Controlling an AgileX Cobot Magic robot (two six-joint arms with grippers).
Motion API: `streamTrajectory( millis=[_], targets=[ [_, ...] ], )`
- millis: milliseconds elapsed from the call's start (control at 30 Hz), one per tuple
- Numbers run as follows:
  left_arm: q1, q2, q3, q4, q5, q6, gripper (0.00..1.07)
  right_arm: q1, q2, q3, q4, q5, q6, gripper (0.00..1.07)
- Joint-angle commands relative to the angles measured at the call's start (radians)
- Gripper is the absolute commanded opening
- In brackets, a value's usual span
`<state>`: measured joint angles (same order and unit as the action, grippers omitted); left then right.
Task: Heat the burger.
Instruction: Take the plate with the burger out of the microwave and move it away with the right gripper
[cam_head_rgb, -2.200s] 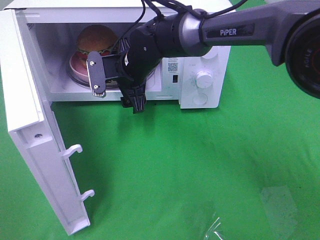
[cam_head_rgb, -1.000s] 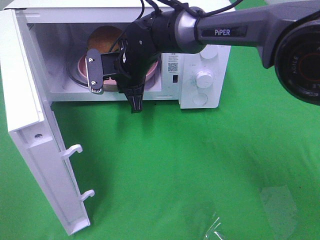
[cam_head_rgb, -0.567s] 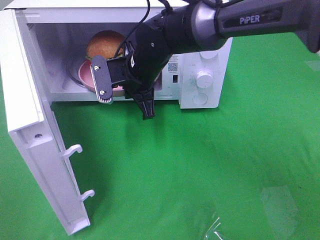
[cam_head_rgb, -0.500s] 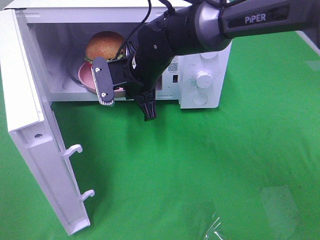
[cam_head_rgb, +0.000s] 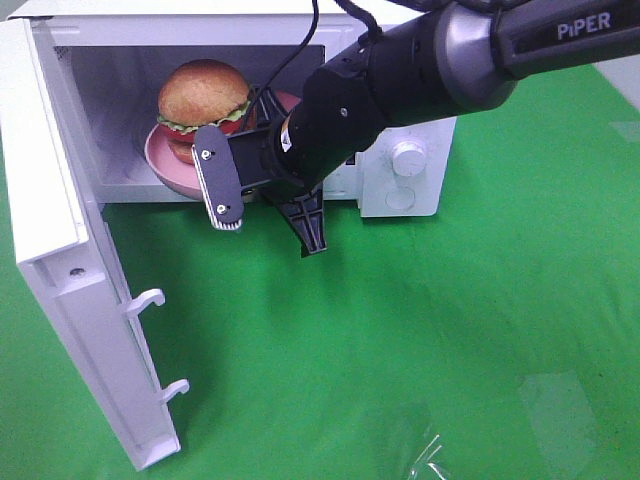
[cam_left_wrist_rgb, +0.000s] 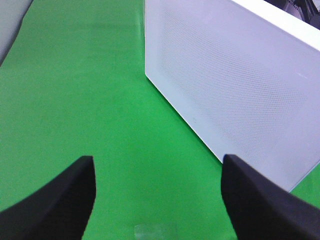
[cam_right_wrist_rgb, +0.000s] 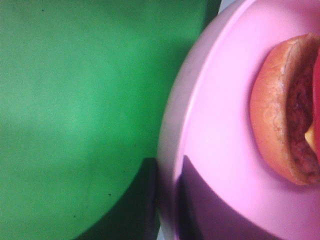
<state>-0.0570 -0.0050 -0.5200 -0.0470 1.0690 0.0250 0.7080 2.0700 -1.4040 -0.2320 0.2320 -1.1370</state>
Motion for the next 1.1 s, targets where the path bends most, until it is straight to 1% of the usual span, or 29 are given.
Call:
streamTrajectory(
  millis=[33, 167, 233, 267, 300, 333, 367, 467, 533, 567, 600, 700, 733, 867, 933, 1033, 1100],
  targets=[
    [0.002, -0.016, 0.002, -0.009, 0.002, -0.001, 0.65, -0.006, -0.051, 0.022, -0.009, -0.052, 0.005, 0.0],
    [0.002, -0.016, 0.002, -0.009, 0.002, -0.001, 0.65, -0.006, -0.075, 0.063, 0.003, -0.064, 0.007, 0.0],
    [0.002, -0.016, 0.002, -0.009, 0.002, -0.001, 0.65, -0.006, -0.119, 0.129, 0.03, -0.104, 0.008, 0.0],
    [0.002, -0.016, 0.002, -0.009, 0.002, -0.001, 0.65, -0.006, -0.119, 0.129, 0.03, -0.104, 0.008, 0.0],
    [0.002, -0.016, 0.002, -0.009, 0.002, -0.001, 0.65, -0.006, -0.144, 0.164, 0.04, -0.121, 0.008, 0.0],
    [0.002, -0.016, 0.002, -0.009, 0.002, -0.001, 0.65, -0.006, -0.144, 0.164, 0.04, -0.121, 0.008, 0.0],
    [0.002, -0.016, 0.002, -0.009, 0.002, -0.001, 0.65, -0.006, -0.172, 0.197, 0.04, -0.125, 0.008, 0.0],
    [0.002, -0.016, 0.002, -0.009, 0.002, -0.001, 0.65, -0.006, -0.183, 0.211, 0.04, -0.128, 0.008, 0.0],
    [0.002, -0.016, 0.002, -0.009, 0.002, -0.001, 0.65, -0.006, -0.232, 0.274, 0.04, -0.153, 0.008, 0.0],
    [0.002, -0.016, 0.002, -0.009, 0.002, -0.001, 0.65, -0.006, -0.232, 0.274, 0.04, -0.153, 0.008, 0.0],
    [0.002, -0.016, 0.002, -0.009, 0.002, -0.001, 0.65, -0.006, -0.255, 0.301, 0.04, -0.157, 0.008, 0.0],
    [0.002, -0.016, 0.002, -0.009, 0.002, -0.001, 0.65, -0.006, -0.267, 0.313, 0.044, -0.158, 0.008, 0.0],
    [0.002, -0.016, 0.002, -0.009, 0.002, -0.001, 0.65, -0.006, -0.298, 0.347, 0.044, -0.165, 0.01, 0.0],
    [0.002, -0.016, 0.002, -0.009, 0.002, -0.001, 0.65, -0.006, -0.334, 0.383, 0.044, -0.168, 0.01, 0.0],
    [0.002, -0.016, 0.002, -0.009, 0.002, -0.001, 0.65, -0.006, -0.369, 0.425, 0.044, -0.168, 0.01, 0.0],
    [0.002, -0.016, 0.002, -0.009, 0.002, -0.001, 0.65, -0.006, -0.391, 0.452, 0.044, -0.168, 0.01, 0.0],
    [0.002, -0.016, 0.002, -0.009, 0.002, -0.001, 0.65, -0.006, -0.429, 0.497, 0.044, -0.17, 0.01, 0.0]
  ],
)
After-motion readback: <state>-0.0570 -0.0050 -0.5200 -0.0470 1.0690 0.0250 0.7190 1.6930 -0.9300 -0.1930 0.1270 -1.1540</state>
